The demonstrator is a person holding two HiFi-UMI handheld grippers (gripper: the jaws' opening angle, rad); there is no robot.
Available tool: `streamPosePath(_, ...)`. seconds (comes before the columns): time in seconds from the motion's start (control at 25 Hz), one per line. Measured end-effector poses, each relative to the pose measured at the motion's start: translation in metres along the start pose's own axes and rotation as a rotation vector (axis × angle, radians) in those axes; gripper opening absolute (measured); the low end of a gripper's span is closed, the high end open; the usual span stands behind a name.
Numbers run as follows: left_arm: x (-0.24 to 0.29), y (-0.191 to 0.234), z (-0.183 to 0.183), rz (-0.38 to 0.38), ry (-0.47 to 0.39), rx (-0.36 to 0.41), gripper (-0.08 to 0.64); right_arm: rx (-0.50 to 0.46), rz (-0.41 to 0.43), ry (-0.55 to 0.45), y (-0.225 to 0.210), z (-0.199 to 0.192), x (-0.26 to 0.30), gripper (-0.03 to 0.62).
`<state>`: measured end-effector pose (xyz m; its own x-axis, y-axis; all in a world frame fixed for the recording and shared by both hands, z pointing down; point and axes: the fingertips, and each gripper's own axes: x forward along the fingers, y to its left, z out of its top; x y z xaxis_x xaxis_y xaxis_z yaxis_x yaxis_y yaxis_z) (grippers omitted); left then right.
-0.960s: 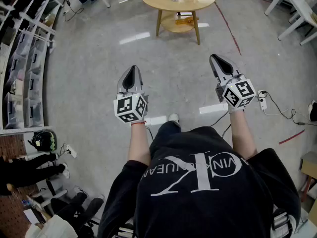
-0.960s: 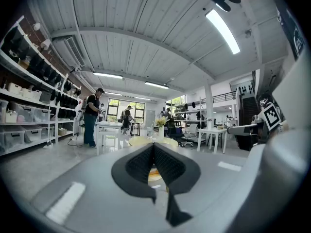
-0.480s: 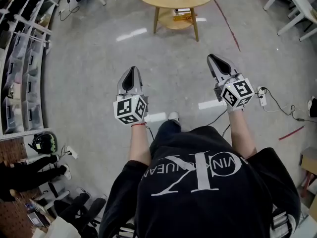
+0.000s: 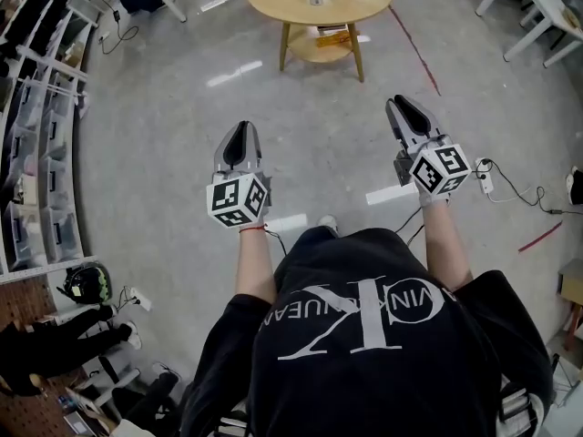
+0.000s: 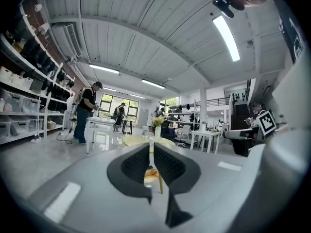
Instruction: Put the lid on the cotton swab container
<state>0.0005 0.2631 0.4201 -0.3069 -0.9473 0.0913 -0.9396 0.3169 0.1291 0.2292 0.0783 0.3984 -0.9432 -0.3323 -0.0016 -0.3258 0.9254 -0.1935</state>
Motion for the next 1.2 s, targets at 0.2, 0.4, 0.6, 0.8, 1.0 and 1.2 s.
streamPosePath(0.2,0.002,0.030,-0.005,0.039,-0.005,-0.021,0.063,0.030,-0.011,-0.013,0.005,-0.005,0.013,0.107)
streamPosePath(0.4,0.004,0.048,-0.004,0.066,0.003,-0.037,0.117,0.028,-0.011,0.002,0.007,0.000,0.027,0.129)
streamPosePath(0.6,0.020,0.054,-0.012,0.065,0.018,-0.060,0.118,0.058,-0.013,-0.005,-0.005,0.001,0.046,0.130)
streamPosePath(0.8,0.050,0.075,-0.020,0.071,0.053,-0.079,0.118,0.088,-0.026,0.015,-0.023,-0.010,0.082,0.130)
streamPosePath(1.0,0.097,0.089,-0.010,0.055,0.056,-0.075,0.118,0.098,-0.033,0.004,-0.047,-0.002,0.122,0.130)
streamPosePath(1.2,0.156,0.080,-0.004,0.014,0.071,-0.058,0.118,0.113,-0.041,0.012,-0.088,0.004,0.155,0.130)
